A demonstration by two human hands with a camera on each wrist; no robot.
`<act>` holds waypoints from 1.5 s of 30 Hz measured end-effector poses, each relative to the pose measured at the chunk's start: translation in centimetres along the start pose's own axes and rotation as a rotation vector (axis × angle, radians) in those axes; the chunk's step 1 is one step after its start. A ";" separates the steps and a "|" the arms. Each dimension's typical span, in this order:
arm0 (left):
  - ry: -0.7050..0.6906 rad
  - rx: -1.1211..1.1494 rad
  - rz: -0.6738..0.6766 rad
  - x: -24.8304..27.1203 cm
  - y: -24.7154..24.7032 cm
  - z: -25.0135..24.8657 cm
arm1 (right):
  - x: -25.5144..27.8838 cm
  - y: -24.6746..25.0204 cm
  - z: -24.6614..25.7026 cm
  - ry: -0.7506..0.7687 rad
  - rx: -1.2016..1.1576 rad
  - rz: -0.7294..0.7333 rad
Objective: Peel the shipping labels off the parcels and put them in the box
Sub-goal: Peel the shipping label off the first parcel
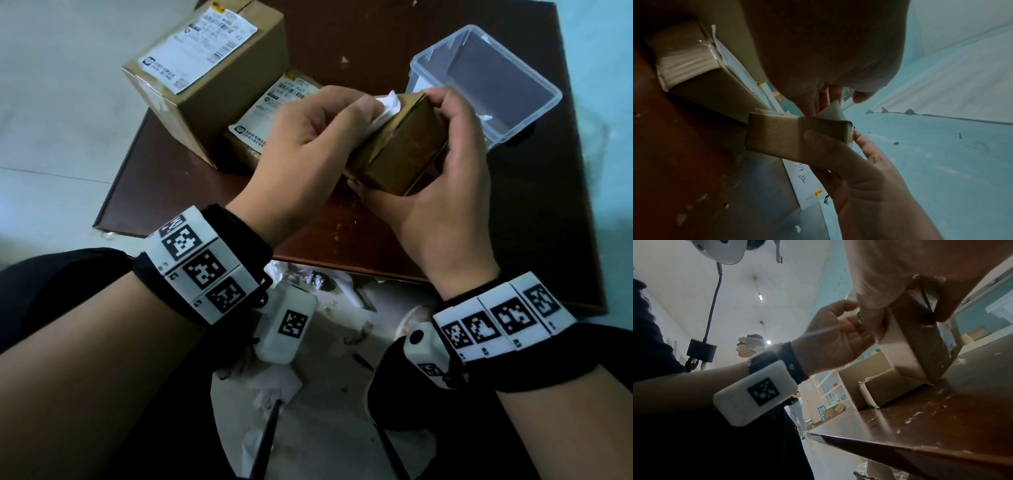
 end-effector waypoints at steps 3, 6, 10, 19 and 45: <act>-0.102 -0.111 0.002 0.2 0.1 -0.8 | 0.2 -0.1 0.5 0.042 0.031 -0.006; -0.117 -0.125 -0.023 0.5 0.8 -1.1 | 0.4 -0.6 0.9 0.044 0.018 -0.007; -0.101 -0.141 -0.068 1.1 2.5 -1.6 | 0.9 -1.4 1.6 0.054 0.002 0.005; -0.190 -0.438 -0.029 0.4 3.1 -3.2 | 1.5 -1.5 2.8 0.055 0.024 -0.014; -0.038 -0.295 -0.166 0.9 1.8 -2.9 | 0.7 -0.2 1.9 0.020 -0.005 -0.051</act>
Point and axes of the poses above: each hand's wrist, its own x-axis away from the middle knuckle, its own y-axis out of the back of the hand, z = x × y, the point moved 8 cm from there along -x, towards the middle knuckle, and after that the axes turned 11 degrees about -z, right-handed, at the moved point
